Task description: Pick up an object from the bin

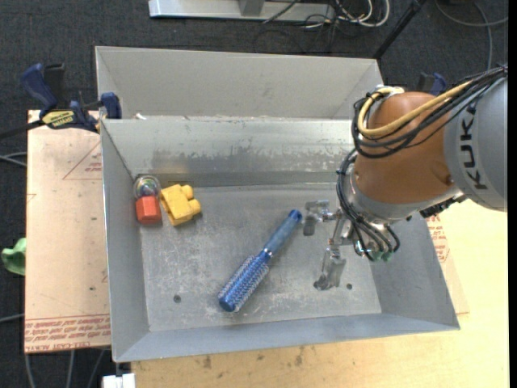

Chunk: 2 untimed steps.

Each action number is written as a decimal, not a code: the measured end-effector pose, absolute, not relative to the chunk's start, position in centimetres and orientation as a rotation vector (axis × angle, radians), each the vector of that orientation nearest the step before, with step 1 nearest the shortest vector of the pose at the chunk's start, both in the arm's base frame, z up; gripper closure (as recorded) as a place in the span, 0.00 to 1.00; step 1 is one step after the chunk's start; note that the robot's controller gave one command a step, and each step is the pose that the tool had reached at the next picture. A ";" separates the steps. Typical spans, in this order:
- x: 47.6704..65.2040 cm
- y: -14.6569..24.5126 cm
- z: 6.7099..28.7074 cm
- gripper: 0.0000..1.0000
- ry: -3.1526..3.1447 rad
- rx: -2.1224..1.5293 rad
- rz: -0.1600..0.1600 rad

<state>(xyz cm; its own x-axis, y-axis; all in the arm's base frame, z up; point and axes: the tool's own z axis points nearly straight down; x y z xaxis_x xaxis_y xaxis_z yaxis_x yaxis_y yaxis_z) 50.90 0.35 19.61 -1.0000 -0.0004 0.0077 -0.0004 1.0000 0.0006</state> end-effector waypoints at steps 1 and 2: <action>55.7 5.0 6.7 0.00 -3.106 0.457 -0.003; 55.6 4.8 10.1 0.00 -3.032 0.842 -0.001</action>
Offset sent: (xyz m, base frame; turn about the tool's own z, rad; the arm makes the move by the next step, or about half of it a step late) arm 0.0484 0.0453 -0.1261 -0.2918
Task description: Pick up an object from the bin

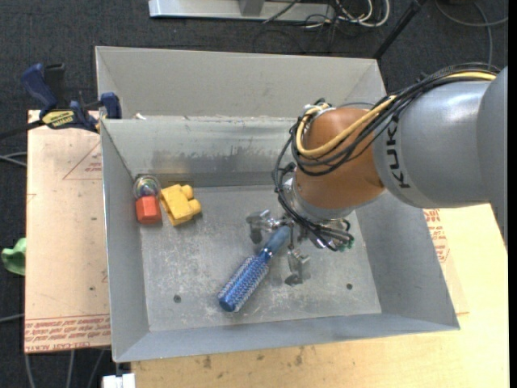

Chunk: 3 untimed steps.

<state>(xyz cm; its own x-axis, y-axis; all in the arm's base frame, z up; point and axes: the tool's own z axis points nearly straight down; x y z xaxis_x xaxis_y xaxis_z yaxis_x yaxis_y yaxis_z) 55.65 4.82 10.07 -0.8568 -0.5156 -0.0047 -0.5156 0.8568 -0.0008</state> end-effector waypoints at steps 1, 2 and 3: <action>57.6 4.8 11.8 0.00 2.931 -1.120 0.001; 58.4 5.0 6.9 0.00 2.844 -1.337 0.003; 58.4 5.0 6.9 0.00 2.843 -1.333 0.003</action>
Offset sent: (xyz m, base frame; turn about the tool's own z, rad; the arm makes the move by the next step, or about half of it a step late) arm 0.0189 -0.0010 0.0169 -0.1914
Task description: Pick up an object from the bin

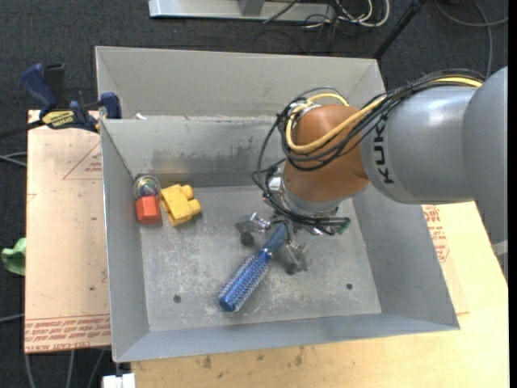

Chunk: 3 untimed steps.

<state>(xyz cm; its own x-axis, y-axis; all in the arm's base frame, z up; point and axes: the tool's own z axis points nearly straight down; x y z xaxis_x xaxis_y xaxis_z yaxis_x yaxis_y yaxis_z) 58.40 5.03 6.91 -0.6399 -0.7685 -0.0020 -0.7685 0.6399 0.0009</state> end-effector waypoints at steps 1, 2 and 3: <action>58.5 5.0 7.0 1.00 2.842 -1.330 0.002; 58.5 5.1 8.6 1.00 2.844 -1.327 0.002; 58.6 5.2 11.6 1.00 2.845 -1.323 0.001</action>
Offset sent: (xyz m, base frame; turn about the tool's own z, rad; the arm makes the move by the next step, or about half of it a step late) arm 0.0000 0.0000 0.0000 0.0000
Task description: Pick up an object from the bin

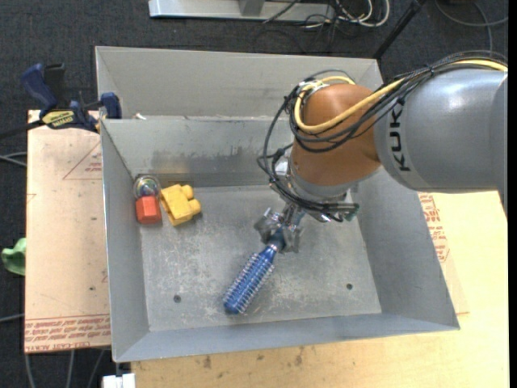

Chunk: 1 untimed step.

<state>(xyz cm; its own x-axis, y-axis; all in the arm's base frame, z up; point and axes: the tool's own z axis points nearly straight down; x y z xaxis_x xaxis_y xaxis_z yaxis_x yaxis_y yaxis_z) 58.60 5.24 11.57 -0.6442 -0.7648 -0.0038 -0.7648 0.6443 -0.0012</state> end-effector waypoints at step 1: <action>58.7 5.3 14.9 1.00 2.846 -1.319 0.000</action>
Offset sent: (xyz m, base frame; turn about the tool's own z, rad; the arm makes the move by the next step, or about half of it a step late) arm 0.0000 0.0000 0.0318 0.0000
